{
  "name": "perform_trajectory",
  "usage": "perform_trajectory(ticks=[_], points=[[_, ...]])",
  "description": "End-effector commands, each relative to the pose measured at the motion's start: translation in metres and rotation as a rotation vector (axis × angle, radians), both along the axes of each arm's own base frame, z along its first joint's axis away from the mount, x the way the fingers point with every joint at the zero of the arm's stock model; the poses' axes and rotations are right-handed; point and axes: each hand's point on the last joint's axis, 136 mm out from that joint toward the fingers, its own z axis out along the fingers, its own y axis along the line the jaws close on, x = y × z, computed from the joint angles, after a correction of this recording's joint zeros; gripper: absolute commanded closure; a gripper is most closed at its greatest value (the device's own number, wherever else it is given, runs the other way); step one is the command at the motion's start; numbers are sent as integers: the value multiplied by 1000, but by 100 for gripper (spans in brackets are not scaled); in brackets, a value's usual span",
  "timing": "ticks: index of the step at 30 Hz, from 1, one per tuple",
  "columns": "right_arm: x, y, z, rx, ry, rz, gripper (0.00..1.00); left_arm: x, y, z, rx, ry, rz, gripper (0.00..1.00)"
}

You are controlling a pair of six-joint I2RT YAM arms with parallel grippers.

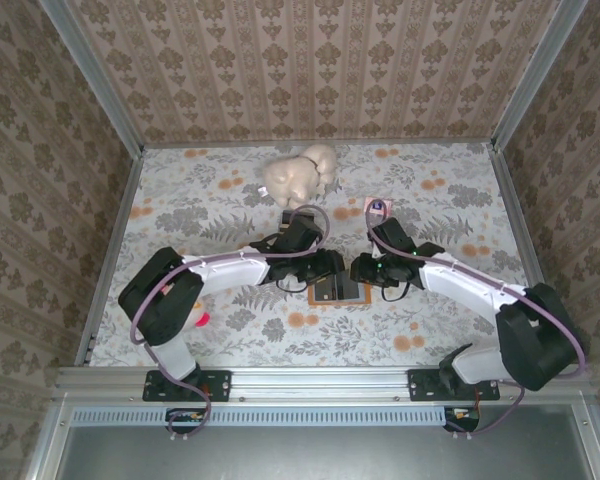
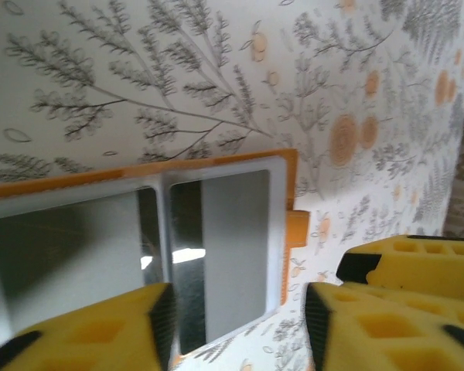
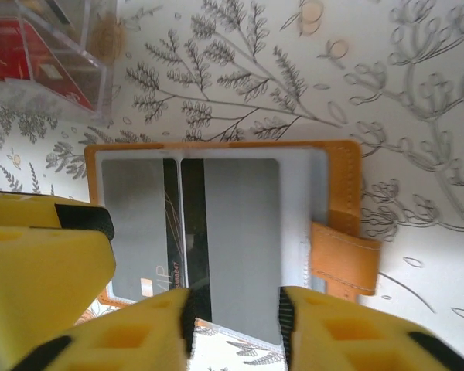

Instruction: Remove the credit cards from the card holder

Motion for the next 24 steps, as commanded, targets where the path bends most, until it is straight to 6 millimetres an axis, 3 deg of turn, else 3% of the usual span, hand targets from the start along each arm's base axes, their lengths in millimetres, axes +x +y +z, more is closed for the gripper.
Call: perform_trajectory(ticks=[1, 7, 24], points=[[2, 16, -2, 51, 32, 26, 71, -3, 7, -9, 54, 12, 3, 60], [1, 14, -20, 15, 86, 15, 76, -5, -2, -16, 52, 33, -23, 70], [-8, 2, -53, -79, 182, 4, 74, -6, -7, -37, 64, 88, -26, 71]])
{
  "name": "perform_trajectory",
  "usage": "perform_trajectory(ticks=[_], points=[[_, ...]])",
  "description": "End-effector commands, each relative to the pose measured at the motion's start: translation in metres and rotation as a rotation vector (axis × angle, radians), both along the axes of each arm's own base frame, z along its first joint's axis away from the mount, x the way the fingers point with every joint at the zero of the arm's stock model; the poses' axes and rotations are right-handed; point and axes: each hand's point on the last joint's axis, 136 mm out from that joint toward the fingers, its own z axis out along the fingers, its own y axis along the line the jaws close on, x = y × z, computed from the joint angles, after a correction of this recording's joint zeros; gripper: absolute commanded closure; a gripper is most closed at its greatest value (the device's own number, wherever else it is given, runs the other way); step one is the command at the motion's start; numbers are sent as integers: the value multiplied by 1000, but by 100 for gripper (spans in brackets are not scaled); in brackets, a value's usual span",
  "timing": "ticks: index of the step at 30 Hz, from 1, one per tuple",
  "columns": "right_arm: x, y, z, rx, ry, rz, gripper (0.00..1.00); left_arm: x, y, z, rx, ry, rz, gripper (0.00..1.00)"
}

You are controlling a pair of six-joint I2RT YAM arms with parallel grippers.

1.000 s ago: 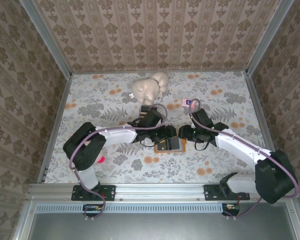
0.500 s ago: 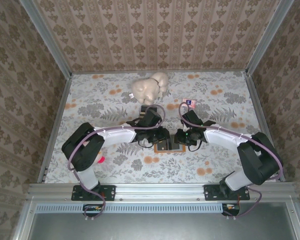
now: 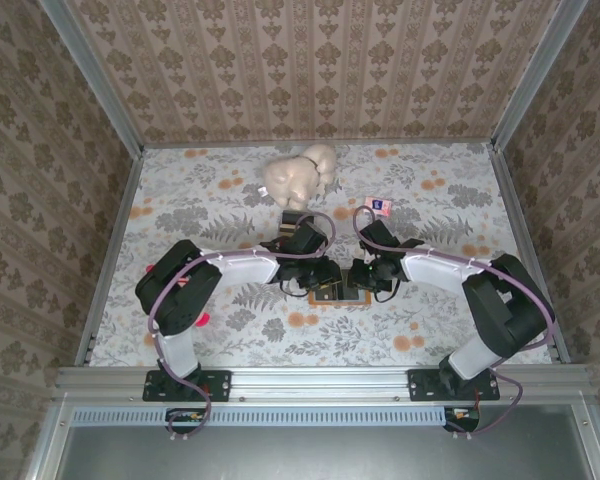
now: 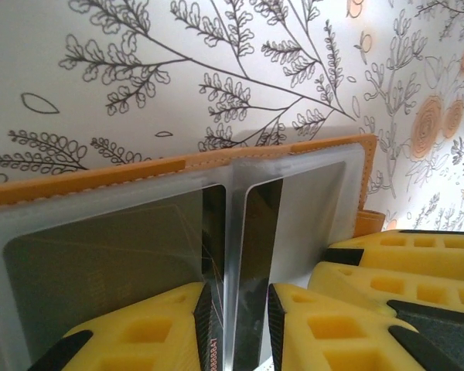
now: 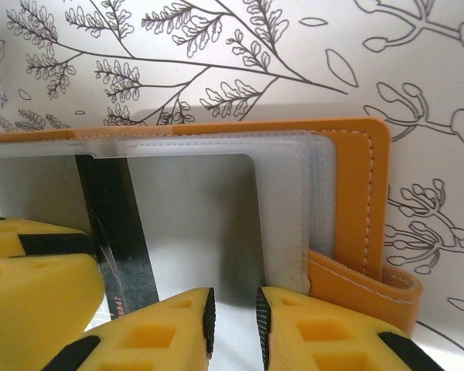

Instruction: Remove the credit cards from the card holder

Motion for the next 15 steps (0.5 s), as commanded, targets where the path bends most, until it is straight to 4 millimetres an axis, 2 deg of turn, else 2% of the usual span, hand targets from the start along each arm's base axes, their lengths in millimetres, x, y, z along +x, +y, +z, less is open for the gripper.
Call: perform_trajectory(ticks=[1, 9, 15], points=[[-8, -4, -11, -31, 53, 3, 74, 0, -4, -1, -8, 8, -5, 72], [-12, -4, -18, -12, 76, -3, 74, -1, -1, -10, -20, 31, 13, 72], [-15, -10, -21, -36, 85, -5, 74, -2, -6, -9, -58, 36, 5, 75]])
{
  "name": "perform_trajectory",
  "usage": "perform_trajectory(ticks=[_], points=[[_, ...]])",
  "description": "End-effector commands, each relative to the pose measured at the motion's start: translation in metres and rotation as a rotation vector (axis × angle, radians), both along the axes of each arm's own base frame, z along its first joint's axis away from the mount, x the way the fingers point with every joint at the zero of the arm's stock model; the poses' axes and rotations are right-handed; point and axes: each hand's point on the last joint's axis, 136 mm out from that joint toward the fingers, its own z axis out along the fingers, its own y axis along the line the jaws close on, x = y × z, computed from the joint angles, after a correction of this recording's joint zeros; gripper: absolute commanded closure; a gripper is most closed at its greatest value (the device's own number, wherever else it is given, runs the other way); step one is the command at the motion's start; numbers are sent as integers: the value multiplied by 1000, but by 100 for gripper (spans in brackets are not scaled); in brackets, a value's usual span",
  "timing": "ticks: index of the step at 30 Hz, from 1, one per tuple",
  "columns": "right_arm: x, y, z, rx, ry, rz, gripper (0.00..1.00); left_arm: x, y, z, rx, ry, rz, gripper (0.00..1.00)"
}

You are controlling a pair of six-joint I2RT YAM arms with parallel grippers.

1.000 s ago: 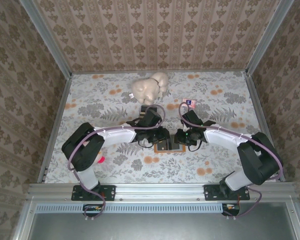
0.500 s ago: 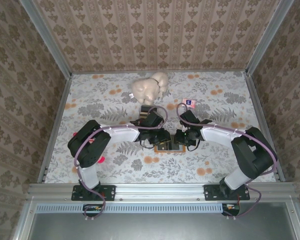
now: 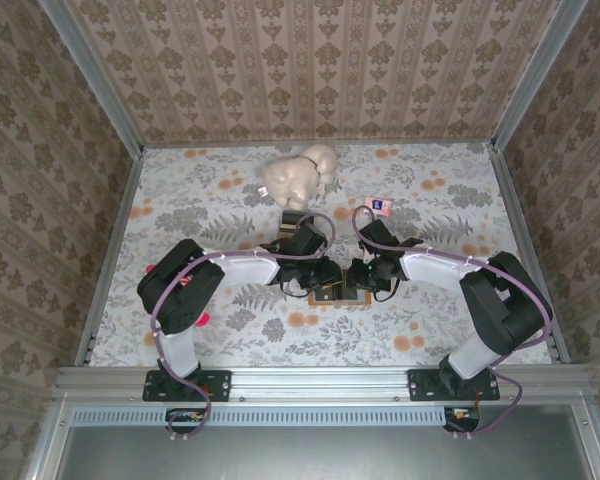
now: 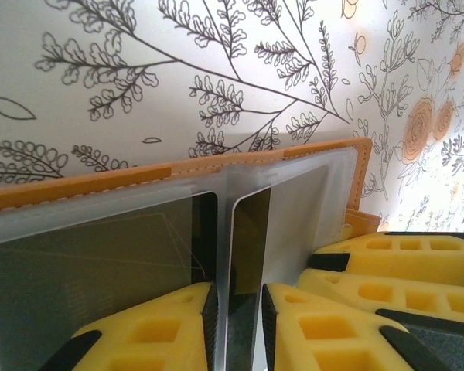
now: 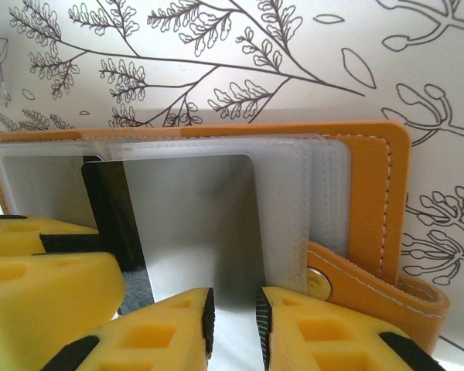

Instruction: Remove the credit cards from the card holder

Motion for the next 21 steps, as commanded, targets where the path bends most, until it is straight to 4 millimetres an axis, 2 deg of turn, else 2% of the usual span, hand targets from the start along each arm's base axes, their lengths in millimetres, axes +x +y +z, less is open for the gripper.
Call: perform_trajectory(ticks=[1, 6, 16, 21], points=[[-16, -13, -20, -58, 71, -6, 74, -3, -2, -6, -28, 30, -1, 76], [-18, -15, -22, -63, 78, -7, 75, -4, -11, 2, -87, 16, -25, 76], [-20, -18, -26, -81, 85, -9, 75, -4, -9, 3, -129, -5, -19, 81], [-21, -22, -28, -103, 87, -15, 75, -5, -5, 6, -137, -19, -9, 86]])
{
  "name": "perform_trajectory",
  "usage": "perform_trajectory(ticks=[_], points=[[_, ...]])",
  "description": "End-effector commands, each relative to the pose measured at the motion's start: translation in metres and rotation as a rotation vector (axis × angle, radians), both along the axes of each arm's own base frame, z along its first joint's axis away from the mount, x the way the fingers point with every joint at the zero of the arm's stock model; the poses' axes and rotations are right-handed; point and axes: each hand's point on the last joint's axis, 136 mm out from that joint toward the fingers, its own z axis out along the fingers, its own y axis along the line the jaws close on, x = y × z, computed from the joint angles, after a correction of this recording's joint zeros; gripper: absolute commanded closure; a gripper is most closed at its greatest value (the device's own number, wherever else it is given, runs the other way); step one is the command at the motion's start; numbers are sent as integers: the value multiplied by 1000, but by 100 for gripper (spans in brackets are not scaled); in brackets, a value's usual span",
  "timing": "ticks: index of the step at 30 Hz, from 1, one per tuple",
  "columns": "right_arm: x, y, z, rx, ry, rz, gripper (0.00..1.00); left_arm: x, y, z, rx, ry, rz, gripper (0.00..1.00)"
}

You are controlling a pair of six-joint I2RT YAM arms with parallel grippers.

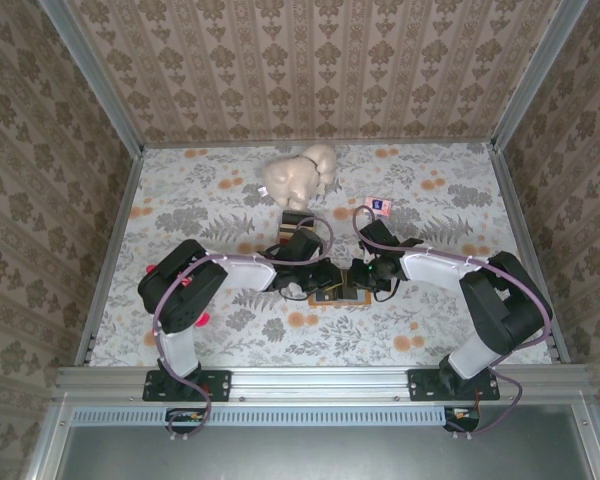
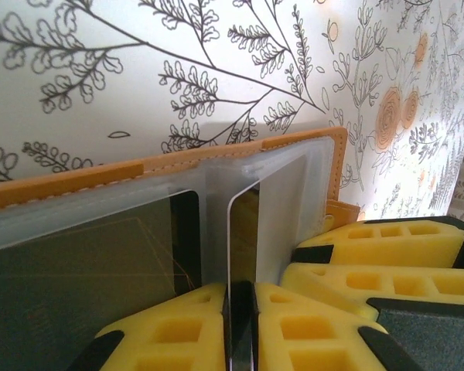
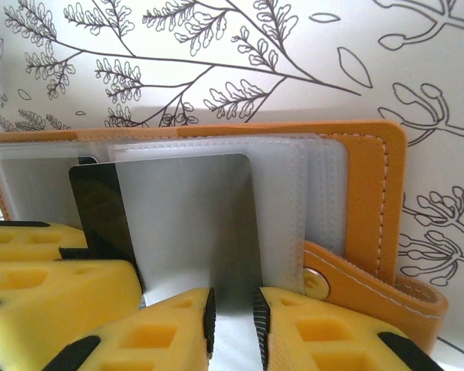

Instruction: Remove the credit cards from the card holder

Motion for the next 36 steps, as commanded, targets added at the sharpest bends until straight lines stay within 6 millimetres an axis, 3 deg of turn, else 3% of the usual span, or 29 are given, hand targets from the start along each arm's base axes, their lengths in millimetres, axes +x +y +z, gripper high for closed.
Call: perform_trajectory(ticks=[1, 9, 15, 21, 23, 29, 32, 36], points=[[-20, -23, -26, -106, 79, -16, 75, -2, 2, 9, -32, -5, 10, 87], [-17, -26, -25, -106, 73, -35, 75, -6, 25, 20, 25, -31, 26, 94], [-9, -17, -5, -50, 20, -33, 73, -5, 48, 35, 79, -68, 37, 98], [18, 1, 60, 124, -175, -22, 61, 11, 65, 78, 82, -171, 42, 98], [28, 4, 94, 201, -273, -30, 55, 20, 69, 97, 61, -212, 55, 98], [50, 12, 166, 417, -435, -38, 33, 50, 67, 161, -91, -318, 70, 98], [58, 19, 198, 524, -504, -39, 24, 61, 65, 189, -176, -360, 63, 99], [65, 31, 222, 637, -533, -27, 16, 69, 64, 219, -262, -405, 34, 99]])
